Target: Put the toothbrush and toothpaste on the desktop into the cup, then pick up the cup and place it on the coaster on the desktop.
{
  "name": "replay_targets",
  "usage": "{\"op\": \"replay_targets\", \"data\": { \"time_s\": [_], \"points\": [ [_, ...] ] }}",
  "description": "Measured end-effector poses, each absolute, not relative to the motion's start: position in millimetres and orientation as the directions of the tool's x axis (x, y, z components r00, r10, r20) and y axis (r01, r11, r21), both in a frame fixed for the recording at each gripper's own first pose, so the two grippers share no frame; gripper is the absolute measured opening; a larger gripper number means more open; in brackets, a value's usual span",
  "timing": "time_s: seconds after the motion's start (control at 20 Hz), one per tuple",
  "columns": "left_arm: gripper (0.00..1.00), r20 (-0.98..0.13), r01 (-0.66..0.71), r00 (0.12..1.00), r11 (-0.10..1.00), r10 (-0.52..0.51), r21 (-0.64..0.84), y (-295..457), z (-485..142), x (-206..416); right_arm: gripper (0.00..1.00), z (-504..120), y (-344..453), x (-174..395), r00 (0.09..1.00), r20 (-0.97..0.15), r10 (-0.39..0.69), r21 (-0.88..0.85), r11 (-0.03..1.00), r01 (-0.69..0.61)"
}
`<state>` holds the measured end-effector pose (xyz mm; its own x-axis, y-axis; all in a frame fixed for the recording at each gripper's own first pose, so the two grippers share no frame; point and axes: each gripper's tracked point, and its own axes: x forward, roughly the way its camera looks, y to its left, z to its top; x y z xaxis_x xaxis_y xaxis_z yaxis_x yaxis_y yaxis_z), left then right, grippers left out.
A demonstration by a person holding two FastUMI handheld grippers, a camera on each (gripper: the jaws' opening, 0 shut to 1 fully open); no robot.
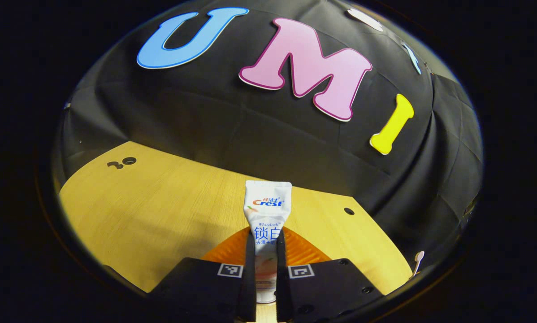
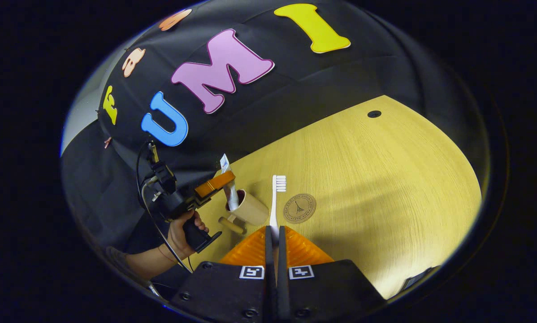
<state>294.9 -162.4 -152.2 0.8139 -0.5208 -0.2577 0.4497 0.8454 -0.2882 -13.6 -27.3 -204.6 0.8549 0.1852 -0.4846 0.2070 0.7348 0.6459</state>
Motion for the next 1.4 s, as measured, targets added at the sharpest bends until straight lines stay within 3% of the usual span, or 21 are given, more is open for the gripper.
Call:
{"op": "replay_targets", "data": {
  "time_s": [0.45,0.5,0.55,0.6,0.65,0.7,0.75,0.8,0.85,1.05,1.4],
  "points": [
    [0.33,-0.341,0.49,0.752,0.824,-0.564,-0.284,-152.1,-182.5,263.4,0.05,-187.7,-13.2,-12.9,0.876,-0.466,0.126,0.64,0.732,0.235],
    [0.43,-0.344,0.503,0.743,0.818,-0.574,-0.279,-151.6,-181.5,261.2,0.05,-184.9,-11.1,-13.6,0.878,-0.463,0.12,0.64,0.731,0.237],
    [0.44,-0.351,0.517,0.73,0.81,-0.586,-0.275,-151.8,-183.8,258.4,0.05,-182.4,-6.3,-13.4,0.881,-0.459,0.115,0.641,0.729,0.239],
    [0.35,-0.354,0.532,0.719,0.802,-0.598,-0.273,-150.8,-182.9,255.1,0.05,-179.7,-3.3,-12.6,0.884,-0.455,0.11,0.642,0.728,0.24],
    [0.48,-0.354,0.54,0.716,0.799,-0.602,-0.265,-148.2,-181.7,253.0,0.05,-177.0,-0.6,-11.5,0.886,-0.452,0.104,0.641,0.729,0.242],
    [0.41,-0.346,0.548,0.717,0.796,-0.605,-0.256,-144.6,-178.3,251.2,0.05,-173.0,2.2,-9.0,0.89,-0.446,0.096,0.64,0.729,0.242],
    [0.56,-0.341,0.552,0.718,0.795,-0.606,-0.252,-141.2,-174.8,250.1,0.05,-169.2,4.0,-6.0,0.894,-0.439,0.09,0.641,0.729,0.241],
    [0.49,-0.342,0.551,0.721,0.798,-0.602,-0.244,-137.4,-172.9,251.1,0.05,-164.8,6.0,-4.0,0.9,-0.428,0.084,0.644,0.727,0.239],
    [0.56,-0.346,0.551,0.721,0.8,-0.6,-0.238,-130.1,-171.2,247.1,0.05,-159.4,8.0,0.0,0.907,-0.414,0.077,0.648,0.725,0.234],
    [0.67,-0.354,0.55,0.725,0.806,-0.591,-0.221,-101.3,-160.7,231.4,0.05,-130.4,23.0,21.6,0.938,-0.338,0.08,0.657,0.734,0.175],
    [0.68,-0.347,0.571,0.718,0.795,-0.604,-0.202,-46.1,-129.6,177.3,0.05,-86.3,52.7,98.5,0.974,-0.177,0.143,0.622,0.783,-0.002]
  ]
}}
